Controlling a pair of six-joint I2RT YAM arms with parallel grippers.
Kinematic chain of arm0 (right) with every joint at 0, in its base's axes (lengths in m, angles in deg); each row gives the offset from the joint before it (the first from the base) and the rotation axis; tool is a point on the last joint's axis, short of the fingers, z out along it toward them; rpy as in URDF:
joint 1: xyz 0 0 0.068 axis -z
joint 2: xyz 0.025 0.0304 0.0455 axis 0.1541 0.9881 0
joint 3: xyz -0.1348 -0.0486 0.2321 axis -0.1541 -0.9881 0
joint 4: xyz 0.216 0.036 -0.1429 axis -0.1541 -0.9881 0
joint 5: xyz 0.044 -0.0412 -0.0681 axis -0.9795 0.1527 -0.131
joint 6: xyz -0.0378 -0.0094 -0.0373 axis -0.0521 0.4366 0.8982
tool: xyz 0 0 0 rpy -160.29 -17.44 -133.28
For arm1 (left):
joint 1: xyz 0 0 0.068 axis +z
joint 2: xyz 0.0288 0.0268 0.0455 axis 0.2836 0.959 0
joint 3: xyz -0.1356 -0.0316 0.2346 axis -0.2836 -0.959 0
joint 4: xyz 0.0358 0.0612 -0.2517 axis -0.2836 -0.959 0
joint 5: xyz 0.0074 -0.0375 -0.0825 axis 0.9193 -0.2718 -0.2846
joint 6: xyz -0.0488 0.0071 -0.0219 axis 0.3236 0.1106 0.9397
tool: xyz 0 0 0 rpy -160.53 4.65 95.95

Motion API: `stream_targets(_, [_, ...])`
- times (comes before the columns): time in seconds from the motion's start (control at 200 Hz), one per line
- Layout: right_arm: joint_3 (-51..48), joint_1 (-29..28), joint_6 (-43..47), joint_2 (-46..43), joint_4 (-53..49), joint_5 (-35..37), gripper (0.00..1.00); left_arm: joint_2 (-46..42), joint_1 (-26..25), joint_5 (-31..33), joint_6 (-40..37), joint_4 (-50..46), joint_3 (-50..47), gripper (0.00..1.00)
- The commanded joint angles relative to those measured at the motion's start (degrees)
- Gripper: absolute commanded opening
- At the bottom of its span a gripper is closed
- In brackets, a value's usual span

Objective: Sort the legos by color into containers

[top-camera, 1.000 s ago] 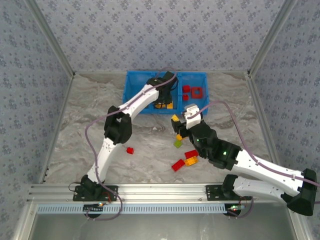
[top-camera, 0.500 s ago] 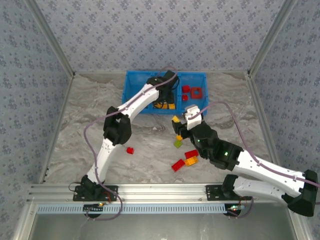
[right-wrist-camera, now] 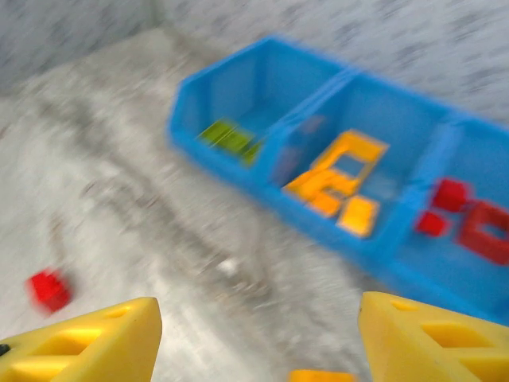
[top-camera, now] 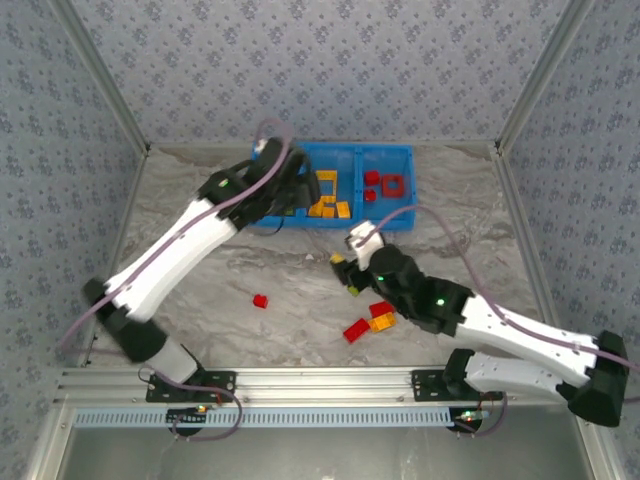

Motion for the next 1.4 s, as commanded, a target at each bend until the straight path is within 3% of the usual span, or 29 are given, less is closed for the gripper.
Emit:
stream_targets(0.0, [1.9,-2.9,-1.3,7.5,-0.2,-15.7,0.69,-12.0,-0.7,-1.2,0.1,-0.2,-12.1,0.62])
stream_targets(0.21, [8.5,-8.1,2.2,27.0,3.8,-22.7,0.70,-36.5,-0.8,-3.5,4.0,-11.1,-29.5,0.63])
stream_targets(0.355, [15.5,-7.8,3.1,38.8,2.3,-24.5,0.70,-49.3,-0.6,-3.4,5.6,-16.1,-34.3,0.65])
stream_targets(0.535, [22.2,-6.6,3.7,48.7,0.3,-24.6,0.70,-58.5,-0.6,-2.4,6.3,-16.2,-36.6,0.66])
stream_targets(0.704, [29.0,-5.6,3.9,54.5,-1.2,-26.3,0.67,-60.9,-0.7,-1.5,5.2,-15.7,-35.8,0.67])
stream_targets(0.904, [33.6,-4.8,3.6,59.2,-3.7,-27.9,0.55,-60.6,-0.6,-1.2,4.8,-16.9,-34.9,0.67])
stream_targets(1.394, [35.3,-4.6,2.4,60.7,-4.5,-28.7,0.30,-59.0,-0.7,-2.7,4.4,-14.5,-35.7,0.67])
